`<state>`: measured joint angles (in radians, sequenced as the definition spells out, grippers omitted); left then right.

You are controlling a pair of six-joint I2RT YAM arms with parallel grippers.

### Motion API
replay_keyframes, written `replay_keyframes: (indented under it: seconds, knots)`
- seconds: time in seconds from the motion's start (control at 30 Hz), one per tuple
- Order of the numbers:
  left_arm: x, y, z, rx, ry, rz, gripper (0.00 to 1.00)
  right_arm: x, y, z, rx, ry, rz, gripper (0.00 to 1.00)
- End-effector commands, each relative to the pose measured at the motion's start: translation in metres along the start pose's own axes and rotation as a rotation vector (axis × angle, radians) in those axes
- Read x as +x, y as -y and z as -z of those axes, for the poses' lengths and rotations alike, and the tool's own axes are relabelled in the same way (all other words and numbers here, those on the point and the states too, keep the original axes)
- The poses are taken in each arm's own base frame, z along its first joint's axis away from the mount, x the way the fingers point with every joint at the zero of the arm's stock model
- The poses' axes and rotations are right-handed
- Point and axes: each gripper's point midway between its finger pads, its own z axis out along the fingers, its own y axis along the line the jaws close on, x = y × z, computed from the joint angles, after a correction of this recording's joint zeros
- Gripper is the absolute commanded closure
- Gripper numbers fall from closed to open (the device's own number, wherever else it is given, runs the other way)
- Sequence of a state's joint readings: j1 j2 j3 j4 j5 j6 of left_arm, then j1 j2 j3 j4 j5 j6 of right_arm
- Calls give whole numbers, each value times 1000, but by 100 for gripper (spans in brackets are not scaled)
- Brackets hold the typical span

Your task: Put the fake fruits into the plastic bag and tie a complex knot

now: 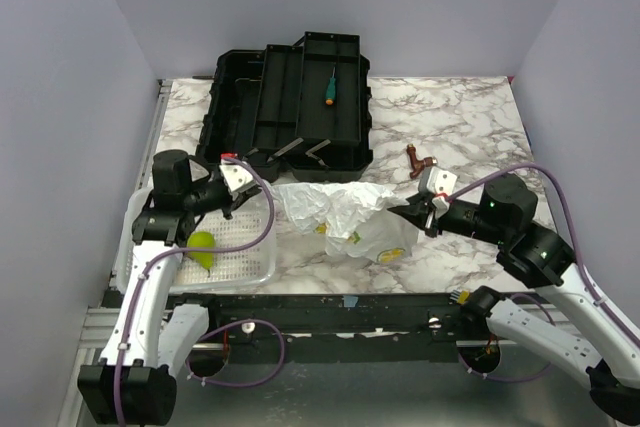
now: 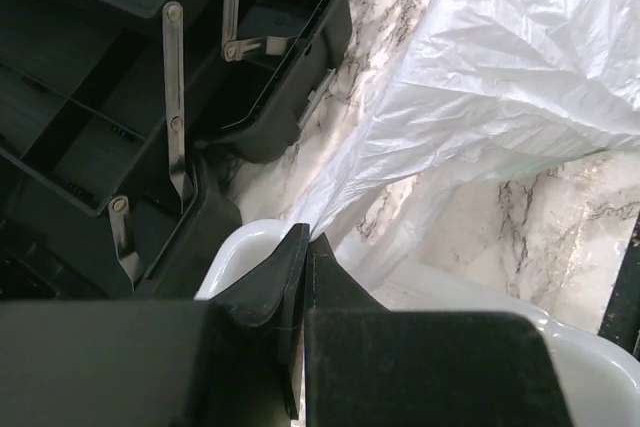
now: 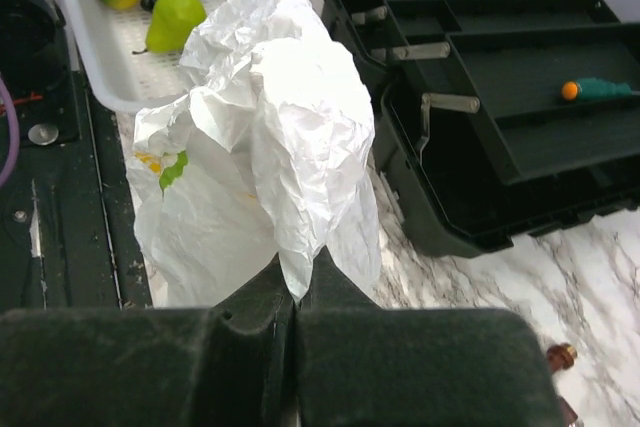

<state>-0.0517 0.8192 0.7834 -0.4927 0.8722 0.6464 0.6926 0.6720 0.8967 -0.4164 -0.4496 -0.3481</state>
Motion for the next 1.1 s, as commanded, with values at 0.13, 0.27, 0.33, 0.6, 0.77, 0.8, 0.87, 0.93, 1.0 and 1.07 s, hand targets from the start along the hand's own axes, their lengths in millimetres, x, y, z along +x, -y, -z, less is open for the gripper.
replay_keyframes:
  seconds: [0.13,0.27,0.33,0.6,0.77,0.8,0.87,0.93,1.0,1.07]
  knots:
    - [-38,19,2,126,72,-2,89,-9,-2,1,-16,-20,-96,99]
    - [-65,52,-1,201,131,72,42,-12,-4,-11,-50,9,-118,99]
    - [-68,52,-3,176,144,215,38,-17,0,-15,-44,27,-109,99]
    - [-73,64,8,169,199,740,33,-22,2,-16,-38,41,-108,99]
    - [-72,78,14,202,202,917,32,-19,2,-18,-42,34,-119,99]
    - [-70,79,14,204,193,948,32,-20,1,-18,-46,37,-120,99]
    - [-63,81,10,204,178,1021,27,-21,-1,-18,-56,44,-123,99]
    - [-58,78,4,207,178,1103,17,-23,-3,-18,-68,53,-127,99]
    - [-54,75,-4,217,185,1174,2,-23,-4,-19,-74,55,-136,99]
    - [-53,71,-10,219,186,1198,2,-24,-6,-19,-84,58,-140,99]
